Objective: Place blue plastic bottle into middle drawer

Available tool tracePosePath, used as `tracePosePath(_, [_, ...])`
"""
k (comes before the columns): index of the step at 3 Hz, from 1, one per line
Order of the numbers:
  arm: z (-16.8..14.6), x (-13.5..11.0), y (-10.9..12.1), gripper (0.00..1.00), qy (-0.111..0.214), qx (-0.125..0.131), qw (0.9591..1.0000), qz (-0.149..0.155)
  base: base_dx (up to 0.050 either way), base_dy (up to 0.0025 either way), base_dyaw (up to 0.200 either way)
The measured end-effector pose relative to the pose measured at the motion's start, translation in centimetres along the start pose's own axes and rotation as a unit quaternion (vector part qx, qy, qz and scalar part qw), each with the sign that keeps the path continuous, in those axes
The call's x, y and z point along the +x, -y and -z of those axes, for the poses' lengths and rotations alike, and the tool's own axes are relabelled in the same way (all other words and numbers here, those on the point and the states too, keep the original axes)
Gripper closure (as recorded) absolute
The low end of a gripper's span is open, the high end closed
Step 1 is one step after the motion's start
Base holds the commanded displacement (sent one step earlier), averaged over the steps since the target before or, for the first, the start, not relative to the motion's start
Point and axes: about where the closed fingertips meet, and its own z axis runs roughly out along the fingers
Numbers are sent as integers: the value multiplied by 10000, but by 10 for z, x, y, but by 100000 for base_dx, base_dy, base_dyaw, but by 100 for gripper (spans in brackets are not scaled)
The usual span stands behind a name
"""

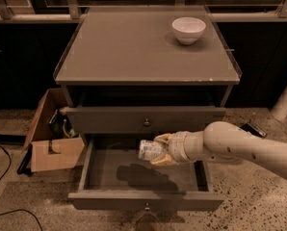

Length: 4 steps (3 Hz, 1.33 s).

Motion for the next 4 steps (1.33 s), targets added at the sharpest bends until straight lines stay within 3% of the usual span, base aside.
tracePosePath(2, [-6,2,-2,100,80,67,9999,14,0,0,0])
tracePosePath(3, [-34,17,-1,100,184,124,9997,-95,0,0,0])
tracePosePath(4, [-67,39,-7,100,163,15,9995,-261,0,0,0])
